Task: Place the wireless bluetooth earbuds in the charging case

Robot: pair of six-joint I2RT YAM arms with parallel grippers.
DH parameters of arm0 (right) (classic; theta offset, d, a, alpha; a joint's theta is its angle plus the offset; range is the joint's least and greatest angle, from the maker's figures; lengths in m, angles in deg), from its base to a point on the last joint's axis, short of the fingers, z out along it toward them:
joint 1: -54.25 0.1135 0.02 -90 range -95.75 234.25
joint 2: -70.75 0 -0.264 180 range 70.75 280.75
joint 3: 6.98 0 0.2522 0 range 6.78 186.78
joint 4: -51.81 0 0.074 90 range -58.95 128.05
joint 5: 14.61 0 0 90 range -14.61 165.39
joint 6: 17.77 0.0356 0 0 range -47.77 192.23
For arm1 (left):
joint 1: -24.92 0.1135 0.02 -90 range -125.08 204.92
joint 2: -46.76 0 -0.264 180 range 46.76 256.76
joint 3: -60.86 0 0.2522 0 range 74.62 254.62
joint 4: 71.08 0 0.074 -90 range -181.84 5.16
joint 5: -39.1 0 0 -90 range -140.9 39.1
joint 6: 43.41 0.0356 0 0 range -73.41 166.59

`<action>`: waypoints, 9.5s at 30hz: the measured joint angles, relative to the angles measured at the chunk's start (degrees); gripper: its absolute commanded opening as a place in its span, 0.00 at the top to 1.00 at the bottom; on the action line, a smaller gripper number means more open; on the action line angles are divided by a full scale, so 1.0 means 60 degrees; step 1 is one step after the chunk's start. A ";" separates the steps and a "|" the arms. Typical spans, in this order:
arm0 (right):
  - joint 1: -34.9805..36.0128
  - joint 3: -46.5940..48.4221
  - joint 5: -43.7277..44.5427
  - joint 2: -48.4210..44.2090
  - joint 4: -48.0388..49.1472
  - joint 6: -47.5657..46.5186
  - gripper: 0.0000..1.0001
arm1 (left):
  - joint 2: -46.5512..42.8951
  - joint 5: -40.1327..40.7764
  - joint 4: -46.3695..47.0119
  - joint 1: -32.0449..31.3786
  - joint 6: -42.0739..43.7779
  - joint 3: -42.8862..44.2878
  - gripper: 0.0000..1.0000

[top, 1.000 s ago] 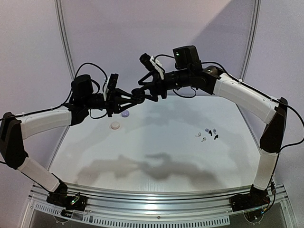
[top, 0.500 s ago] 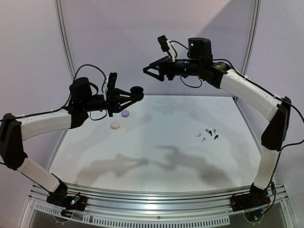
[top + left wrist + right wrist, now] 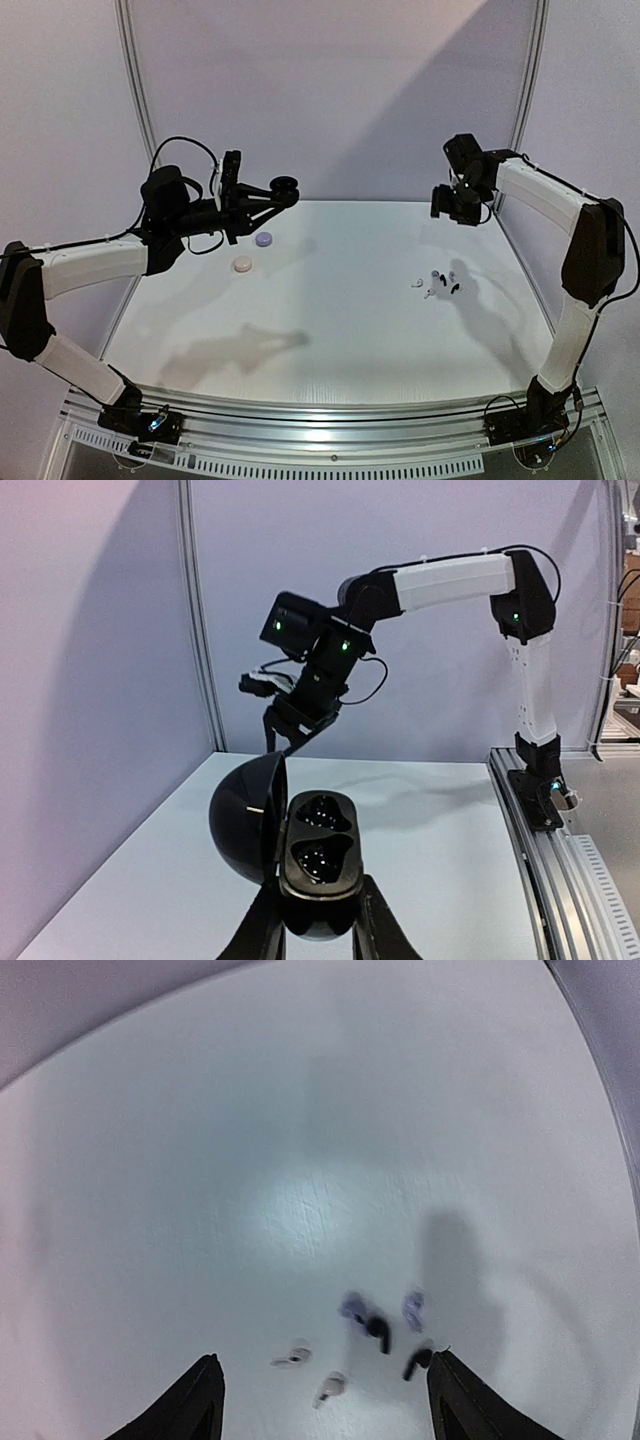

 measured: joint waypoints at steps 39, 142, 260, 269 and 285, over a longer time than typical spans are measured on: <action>-0.0801 -0.2452 0.0095 0.2040 -0.0124 0.1202 0.84 | -0.0306 -0.0004 0.0098 0.0004 0.0102 -0.0244 1.00; -0.0452 -0.5249 -0.1643 0.0157 -0.1504 -0.2481 0.61 | -0.0313 0.0051 0.0229 0.0004 0.0335 -0.0532 1.00; 0.6153 0.0725 0.0834 -0.0612 0.7289 -0.0069 1.00 | 0.1832 0.7213 0.4965 -0.2306 0.3377 -0.0149 1.00; 0.6153 0.0736 0.0940 -0.0612 0.7227 -0.0066 1.00 | 0.1832 0.7209 0.4943 -0.2288 0.3351 -0.0153 1.00; 0.6153 0.0798 0.0710 -0.0608 0.7053 0.0211 1.00 | 0.1832 0.7216 0.4954 -0.2273 0.3512 -0.0157 1.00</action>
